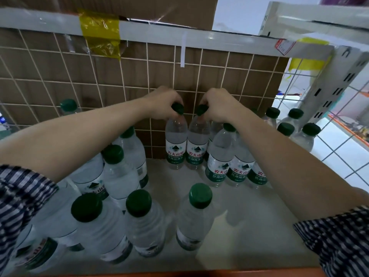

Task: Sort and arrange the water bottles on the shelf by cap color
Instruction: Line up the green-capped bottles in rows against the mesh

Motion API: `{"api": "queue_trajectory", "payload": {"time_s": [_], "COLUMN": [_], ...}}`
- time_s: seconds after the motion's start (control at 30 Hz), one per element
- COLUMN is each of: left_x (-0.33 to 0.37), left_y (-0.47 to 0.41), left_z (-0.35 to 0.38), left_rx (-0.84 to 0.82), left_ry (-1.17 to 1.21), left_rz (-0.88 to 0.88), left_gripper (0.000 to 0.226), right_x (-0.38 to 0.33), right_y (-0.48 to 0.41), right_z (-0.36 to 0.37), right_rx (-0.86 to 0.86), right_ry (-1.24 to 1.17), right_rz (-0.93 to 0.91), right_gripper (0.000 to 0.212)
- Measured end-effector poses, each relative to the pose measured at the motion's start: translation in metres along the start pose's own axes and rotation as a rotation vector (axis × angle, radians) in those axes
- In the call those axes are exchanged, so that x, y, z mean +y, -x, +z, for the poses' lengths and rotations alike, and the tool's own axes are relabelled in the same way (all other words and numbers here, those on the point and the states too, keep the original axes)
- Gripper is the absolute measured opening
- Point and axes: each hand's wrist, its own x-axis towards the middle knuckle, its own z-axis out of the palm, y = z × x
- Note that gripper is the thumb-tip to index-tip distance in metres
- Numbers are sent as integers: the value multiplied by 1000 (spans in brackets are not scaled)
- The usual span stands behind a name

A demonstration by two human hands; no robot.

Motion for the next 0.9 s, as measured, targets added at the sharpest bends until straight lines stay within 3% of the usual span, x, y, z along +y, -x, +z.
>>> {"api": "queue_trajectory", "payload": {"time_s": [0.23,0.47,0.6,0.7,0.9], "left_x": [1,23,50,71,89], "left_y": [3,51,112,154,201], "left_z": [-2,-23,-37,-41,-30], "left_rx": [-17,-36,-105,-190,-290], "left_ry": [-40,-262,-75,32,64], "left_rz": [-44,-60,61,128,186], "left_gripper": [40,43,43,57,44], "right_x": [5,-9,-19,-24,-27], "right_y": [8,58,110,151,192], "right_z": [10,-4,1,10,39], "right_rx": [102,214,30,-117,-60], "right_ry": [-28,-127,-271,-359,-499], "right_rz": [9,-159,-297,-382,-374], "right_gripper": [49,41,38,43,47]}}
